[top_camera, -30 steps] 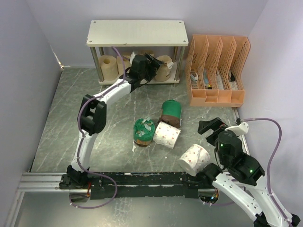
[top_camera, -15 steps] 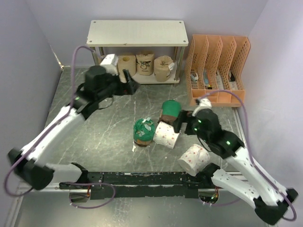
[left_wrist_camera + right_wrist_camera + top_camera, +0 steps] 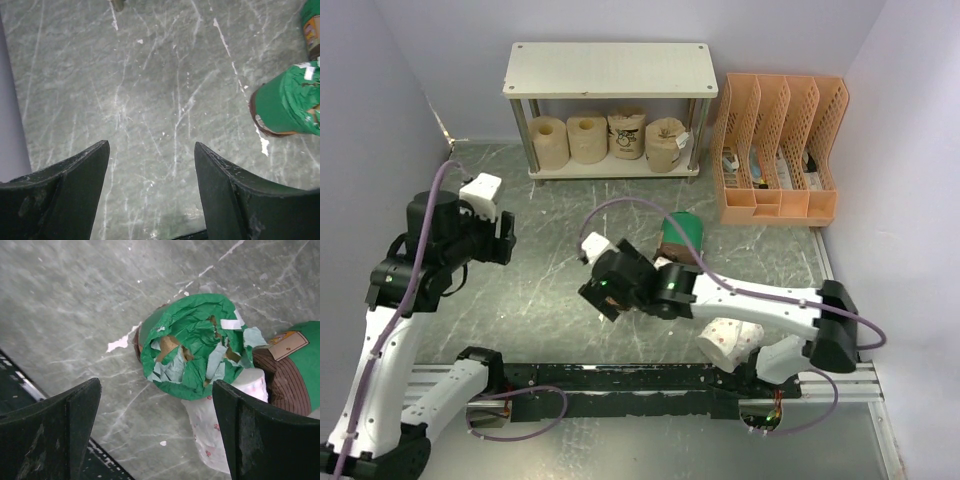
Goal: Place and organize the paper towels onto the shelf
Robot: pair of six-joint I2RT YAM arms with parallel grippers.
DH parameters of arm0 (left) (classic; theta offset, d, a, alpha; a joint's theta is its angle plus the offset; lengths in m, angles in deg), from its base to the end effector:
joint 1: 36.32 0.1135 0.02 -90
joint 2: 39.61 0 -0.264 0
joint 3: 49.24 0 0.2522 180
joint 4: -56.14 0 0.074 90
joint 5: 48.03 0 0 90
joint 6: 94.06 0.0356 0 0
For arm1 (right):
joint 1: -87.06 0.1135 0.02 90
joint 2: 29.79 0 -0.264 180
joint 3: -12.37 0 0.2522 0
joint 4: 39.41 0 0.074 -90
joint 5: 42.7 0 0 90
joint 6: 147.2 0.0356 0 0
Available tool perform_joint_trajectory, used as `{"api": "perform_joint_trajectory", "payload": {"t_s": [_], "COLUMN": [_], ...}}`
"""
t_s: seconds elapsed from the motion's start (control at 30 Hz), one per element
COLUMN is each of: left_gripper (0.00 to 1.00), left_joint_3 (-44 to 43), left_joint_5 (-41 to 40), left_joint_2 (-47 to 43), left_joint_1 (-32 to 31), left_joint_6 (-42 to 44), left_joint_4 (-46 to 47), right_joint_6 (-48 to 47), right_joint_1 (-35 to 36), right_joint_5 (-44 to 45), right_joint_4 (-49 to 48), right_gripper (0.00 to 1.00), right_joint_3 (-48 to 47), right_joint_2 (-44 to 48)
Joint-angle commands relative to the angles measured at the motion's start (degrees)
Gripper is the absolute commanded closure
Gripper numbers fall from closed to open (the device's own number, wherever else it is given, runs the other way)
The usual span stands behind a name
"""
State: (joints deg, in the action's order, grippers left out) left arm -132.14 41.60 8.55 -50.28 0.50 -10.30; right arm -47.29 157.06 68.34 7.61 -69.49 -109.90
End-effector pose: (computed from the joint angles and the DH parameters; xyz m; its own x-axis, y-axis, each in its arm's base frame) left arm 0.1402 -0.0346 0.3963 -0.4896 0.2036 -0.8478 0.2757 0.9586 0.0710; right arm 0.1154 0.2796 0.3051 -0.3754 -0.5618 -0.7372 -0.7370 0.6632 -0.1301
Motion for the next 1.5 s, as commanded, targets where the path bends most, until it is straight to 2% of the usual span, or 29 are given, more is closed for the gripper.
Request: {"api": "perform_joint_trajectory", "payload": {"t_s": [0.0, 0.13, 0.37, 0.47, 0.8, 0.9, 1.03, 1.17, 1.23, 1.27, 1.47], "left_gripper": [0.22, 0.21, 0.21, 0.21, 0.21, 0.20, 0.21, 0.21, 0.21, 0.21, 0.21], "left_joint_3": [0.50, 0.83, 1.37, 1.91, 1.93, 1.98, 2.00, 2.01, 2.00, 2.03, 2.01], "left_joint_5": [15.96, 22.02, 22.27, 22.40, 23.83, 23.64, 23.50, 23.60, 23.63, 23.66, 23.59], "left_joint_2": [-1.67, -0.66, 1.89, 1.74, 4.91, 4.79, 4.50, 4.48, 4.48, 4.43, 4.53], "left_joint_1": [8.31, 13.09, 13.39, 13.88, 14.04, 14.04, 14.04, 14.02, 14.04, 14.04, 14.12], "left_joint_6": [1.07, 1.74, 1.66, 1.60, 2.08, 2.03, 1.95, 1.94, 2.03, 2.03, 1.96], "left_joint_4": [-3.12, -2.89, -2.28, -1.71, -1.72, -1.76, -1.66, -1.65, -1.63, -1.66, -1.68], "right_joint_6": [-3.79, -2.63, -1.92, -2.17, -2.17, -2.42, -2.36, -2.24, -1.99, -1.51, -1.12], "right_joint_1": [2.64, 3.02, 3.10, 3.04, 3.15, 3.09, 3.10, 3.11, 3.11, 3.07, 3.21], "right_joint_5": [11.27, 12.97, 12.25, 10.50, 13.18, 13.44, 12.88, 11.38, 11.36, 11.88, 13.95], "right_joint_4": [2.34, 0.13, -1.60, -1.80, -1.33, -2.36, -2.38, -2.12, -1.24, -0.34, 3.72], "right_gripper": [0.07, 0.09, 0.11, 0.14, 0.16, 0.28, 0.55, 0.77, 0.94, 1.00, 1.00], "right_joint_3": [-1.88, -0.23, 1.34, 1.08, 1.20, 1.48, 1.42, 1.99, 1.77, 1.39, -1.22], "right_joint_2": [-3.72, -2.61, -2.87, -5.01, -13.23, -14.30, -15.99, -16.95, -16.94, -16.83, -14.59]}}
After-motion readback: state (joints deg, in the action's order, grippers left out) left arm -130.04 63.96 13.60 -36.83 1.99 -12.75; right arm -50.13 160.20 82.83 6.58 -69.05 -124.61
